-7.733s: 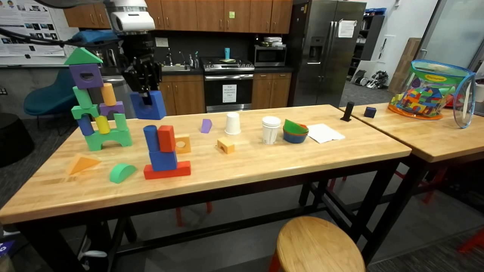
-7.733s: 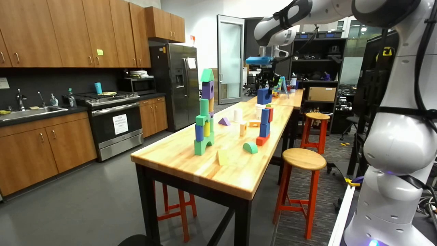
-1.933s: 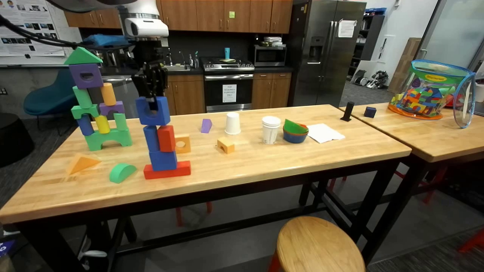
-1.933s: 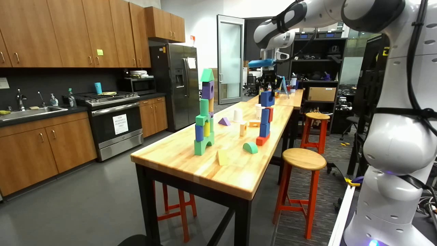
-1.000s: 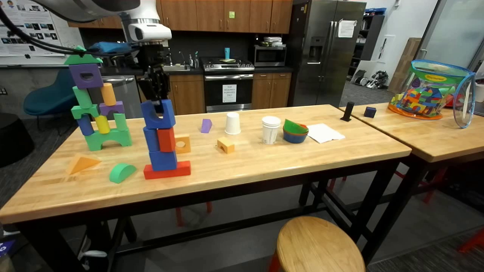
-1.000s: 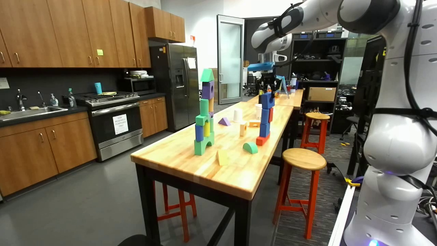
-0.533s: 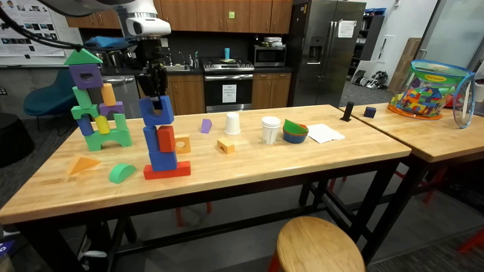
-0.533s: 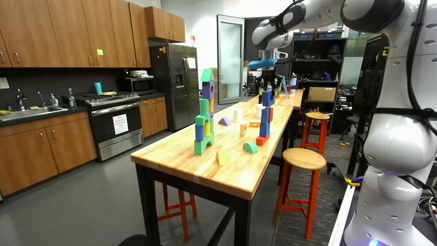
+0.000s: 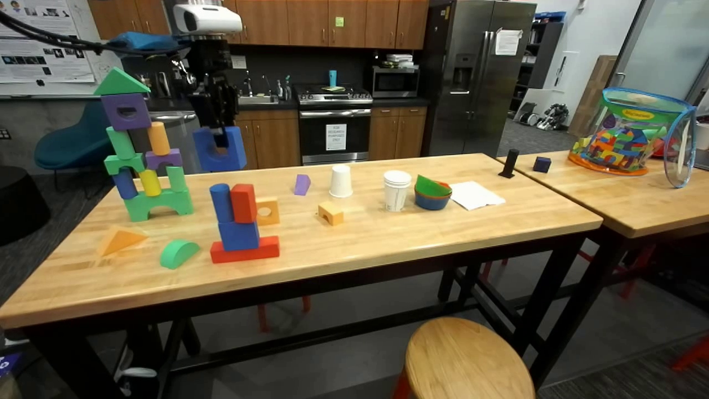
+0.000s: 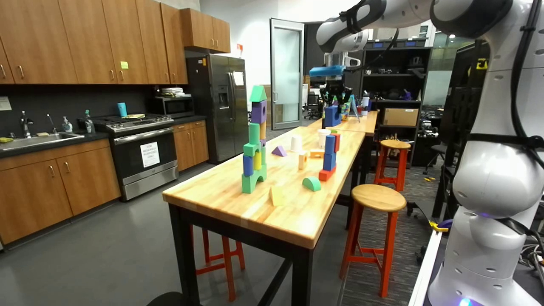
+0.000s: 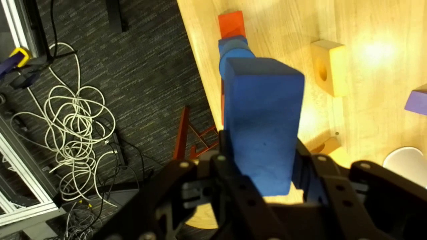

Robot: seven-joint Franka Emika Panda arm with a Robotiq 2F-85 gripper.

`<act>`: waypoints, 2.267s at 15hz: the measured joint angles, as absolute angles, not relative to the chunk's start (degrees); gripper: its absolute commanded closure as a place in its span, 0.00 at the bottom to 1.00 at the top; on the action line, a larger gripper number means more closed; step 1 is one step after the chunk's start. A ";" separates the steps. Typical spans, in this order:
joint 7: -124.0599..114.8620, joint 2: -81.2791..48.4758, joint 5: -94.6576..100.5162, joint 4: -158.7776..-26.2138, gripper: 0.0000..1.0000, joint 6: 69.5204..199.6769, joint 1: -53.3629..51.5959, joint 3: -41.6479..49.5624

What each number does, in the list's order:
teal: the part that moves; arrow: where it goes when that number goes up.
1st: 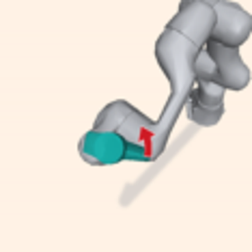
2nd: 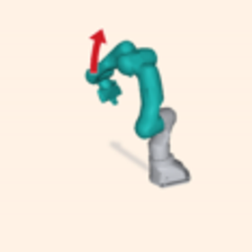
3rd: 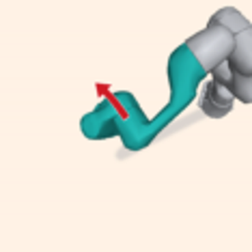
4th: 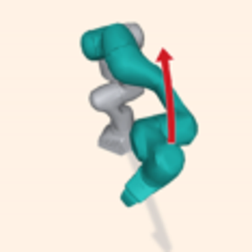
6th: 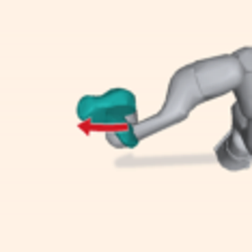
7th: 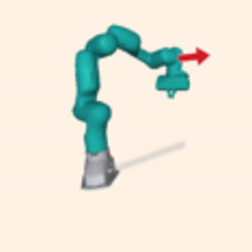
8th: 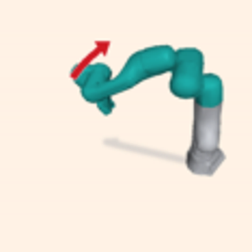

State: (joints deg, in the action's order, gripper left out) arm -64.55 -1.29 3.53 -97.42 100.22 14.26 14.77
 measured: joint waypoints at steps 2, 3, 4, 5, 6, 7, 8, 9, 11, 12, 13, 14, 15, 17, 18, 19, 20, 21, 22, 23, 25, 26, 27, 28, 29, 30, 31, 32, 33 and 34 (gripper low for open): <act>-65.58 -1.29 1.72 -97.38 0.85 100.20 14.25 14.73; -65.99 -1.29 1.01 -97.37 0.85 100.20 14.25 14.72; -66.32 -1.30 0.58 -97.37 0.85 100.21 14.25 14.71; -66.76 -1.32 0.44 -97.37 0.85 100.24 14.25 14.71; -67.04 -1.33 0.44 -97.37 0.85 100.25 14.25 14.71; -67.24 -1.35 0.44 -97.37 0.85 100.25 14.25 14.71; -67.48 -1.40 0.44 -97.37 0.85 100.27 14.25 14.71; -67.85 -1.46 0.44 -97.37 0.85 100.28 14.25 14.71; -68.32 -1.65 0.44 -97.36 0.85 100.28 14.27 14.71; -68.52 -1.81 0.44 -97.36 0.85 100.28 14.27 14.71; -68.72 -1.98 0.44 -97.36 0.85 100.28 14.27 14.71; -68.97 -2.16 0.44 -97.35 0.85 100.28 14.27 14.71; -69.17 -2.33 0.44 -97.35 0.85 100.28 14.27 14.71; -69.34 -2.66 0.44 -97.32 0.85 100.28 14.27 14.71; -69.37 -2.81 0.44 -97.29 0.85 100.28 14.27 14.71; -69.42 -2.93 0.44 -97.28 0.85 100.28 14.27 14.71; -69.48 -2.99 0.46 -97.27 0.85 100.28 14.27 14.71; -69.57 -3.02 0.53 -97.24 0.85 100.29 14.28 14.71; -69.71 -3.05 0.60 -97.17 0.85 100.29 14.29 14.72; -69.88 -3.10 0.65 -97.06 0.85 100.29 14.32 14.73; -70.23 -3.32 0.82 -96.80 0.85 100.29 14.36 14.80; -70.33 -3.48 0.89 -96.68 0.85 100.29 14.38 14.86; -70.37 -3.64 0.90 -96.59 0.85 100.29 14.39 14.94; -70.39 -3.78 0.90 -96.54 0.85 100.29 14.39 15.02; -70.40 -3.92 0.90 -96.49 0.85 100.29 14.39 15.12; -70.40 -4.08 0.90 -96.44 0.85 100.29 14.40 15.21; -70.40 -4.22 0.90 -96.38 0.85 100.29 14.41 15.29; -70.40 -4.38 0.90 -96.29 0.85 100.29 14.44 15.34; -70.40 -4.48 0.90 -96.23 0.85 100.29 14.49 15.36; -70.40 -4.55 0.90 -96.17 0.85 100.29 14.55 15.37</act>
State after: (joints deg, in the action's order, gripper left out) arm -70.40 -4.55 0.90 -96.17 100.29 14.55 15.37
